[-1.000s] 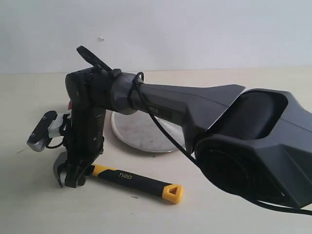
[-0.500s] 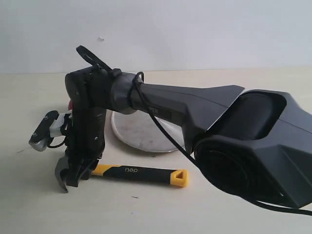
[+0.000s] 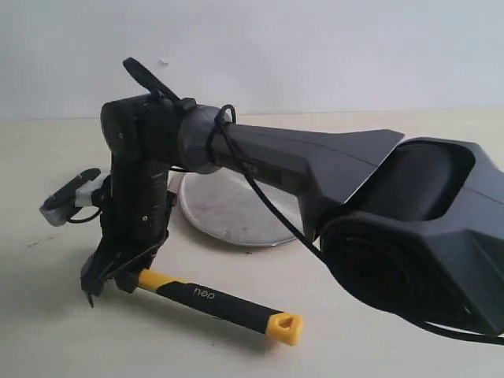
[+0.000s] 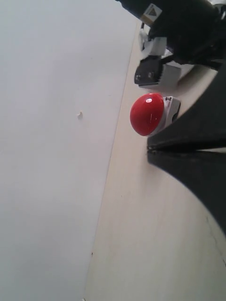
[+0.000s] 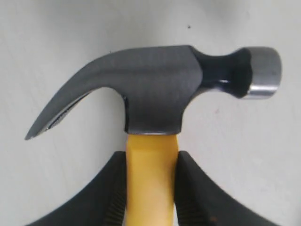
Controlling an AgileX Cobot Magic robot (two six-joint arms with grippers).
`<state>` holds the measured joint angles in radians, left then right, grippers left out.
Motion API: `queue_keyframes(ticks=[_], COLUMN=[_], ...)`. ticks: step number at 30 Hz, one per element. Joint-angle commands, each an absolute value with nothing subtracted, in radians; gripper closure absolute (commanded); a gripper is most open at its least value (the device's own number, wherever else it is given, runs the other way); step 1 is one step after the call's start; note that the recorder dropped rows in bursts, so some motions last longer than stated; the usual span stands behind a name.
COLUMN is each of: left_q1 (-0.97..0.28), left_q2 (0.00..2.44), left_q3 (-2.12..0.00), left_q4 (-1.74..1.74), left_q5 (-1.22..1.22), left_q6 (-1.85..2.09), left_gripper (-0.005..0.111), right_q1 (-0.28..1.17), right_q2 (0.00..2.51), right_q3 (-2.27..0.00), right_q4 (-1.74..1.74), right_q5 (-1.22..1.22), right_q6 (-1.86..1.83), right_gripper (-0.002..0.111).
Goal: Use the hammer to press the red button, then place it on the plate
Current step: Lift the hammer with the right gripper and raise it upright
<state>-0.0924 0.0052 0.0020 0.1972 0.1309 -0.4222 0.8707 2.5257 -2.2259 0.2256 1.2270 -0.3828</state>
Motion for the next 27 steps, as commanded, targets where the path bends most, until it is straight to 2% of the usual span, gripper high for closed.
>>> queue_keyframes(ticks=[1, 12, 21, 27], left_q1=[-0.091, -0.091, -0.091, -0.091], left_q2=[0.0, 0.0, 0.0, 0.0], left_q3=[0.0, 0.0, 0.0, 0.0], left_q4=[0.193, 0.193, 0.193, 0.193], left_q5=[0.126, 0.126, 0.126, 0.126], left_q6=[-0.42, -0.42, -0.42, -0.42], left_gripper=[0.107, 0.107, 0.107, 0.107], right_q1=[0.873, 0.873, 0.873, 0.873], right_q2=[2.442, 2.329, 2.12, 1.939], right_q3=[-2.234, -2.118, -1.79, -1.472], right_q4=[0.256, 0.283, 0.26, 0.297], right_q5=[1.221, 1.094, 0.865, 0.568], right_q6=[-0.311, -0.232, -0.188, -0.181], right_gripper=[0.108, 0.108, 0.108, 0.108])
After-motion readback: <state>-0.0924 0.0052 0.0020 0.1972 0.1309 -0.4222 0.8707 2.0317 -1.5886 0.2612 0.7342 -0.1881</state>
